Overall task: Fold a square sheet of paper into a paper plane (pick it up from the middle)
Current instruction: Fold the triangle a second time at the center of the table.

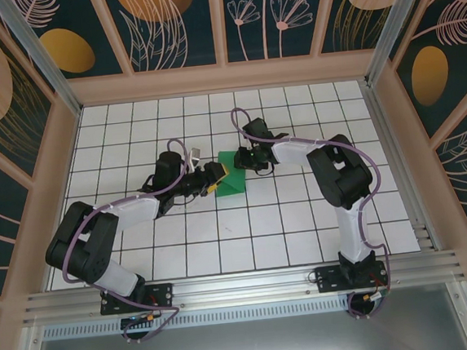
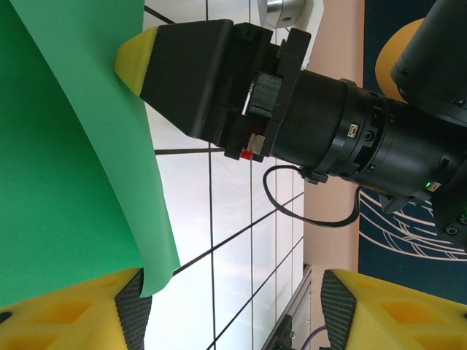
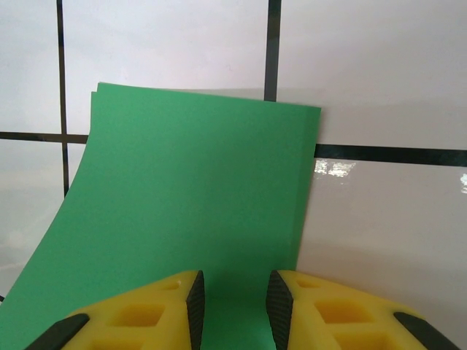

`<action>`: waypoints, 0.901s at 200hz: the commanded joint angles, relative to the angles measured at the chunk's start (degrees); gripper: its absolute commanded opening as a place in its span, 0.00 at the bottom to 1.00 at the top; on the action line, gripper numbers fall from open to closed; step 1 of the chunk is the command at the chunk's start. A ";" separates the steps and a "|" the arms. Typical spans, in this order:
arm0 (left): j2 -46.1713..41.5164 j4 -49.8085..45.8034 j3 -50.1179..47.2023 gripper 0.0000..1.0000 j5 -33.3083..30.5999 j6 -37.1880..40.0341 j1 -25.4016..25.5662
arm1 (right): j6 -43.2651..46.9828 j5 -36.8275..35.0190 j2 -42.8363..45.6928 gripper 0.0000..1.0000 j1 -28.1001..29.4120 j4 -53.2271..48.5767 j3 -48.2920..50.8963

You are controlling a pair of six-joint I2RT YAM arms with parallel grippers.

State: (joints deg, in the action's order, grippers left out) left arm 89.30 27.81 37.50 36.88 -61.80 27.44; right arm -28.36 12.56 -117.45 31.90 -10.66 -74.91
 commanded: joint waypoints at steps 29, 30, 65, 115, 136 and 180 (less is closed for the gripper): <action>-1.06 3.47 -1.17 0.67 0.24 0.58 0.33 | 0.67 -0.95 -2.91 0.33 -0.25 -2.44 1.70; -0.97 3.52 -1.19 0.67 0.23 0.60 0.33 | 0.67 -0.95 -2.89 0.33 -0.26 -2.44 1.70; 2.48 4.39 -0.73 0.69 1.28 1.39 0.51 | 0.59 -0.75 -3.17 0.33 -0.26 -2.35 1.61; 7.70 5.47 1.23 0.69 2.67 0.93 2.00 | 0.50 -0.69 -3.35 0.33 -0.23 -2.53 1.41; 8.17 5.59 1.36 0.68 2.55 1.02 2.00 | 0.50 -0.61 -3.49 0.33 -0.22 -2.63 1.30; 6.23 0.22 1.20 0.64 -0.50 3.89 1.94 | 0.41 -0.60 -3.67 0.33 -0.26 -2.53 1.33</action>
State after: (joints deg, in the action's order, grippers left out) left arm 97.08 30.65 37.41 38.22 -61.06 29.28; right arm -28.36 12.58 -117.45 31.90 -10.66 -74.91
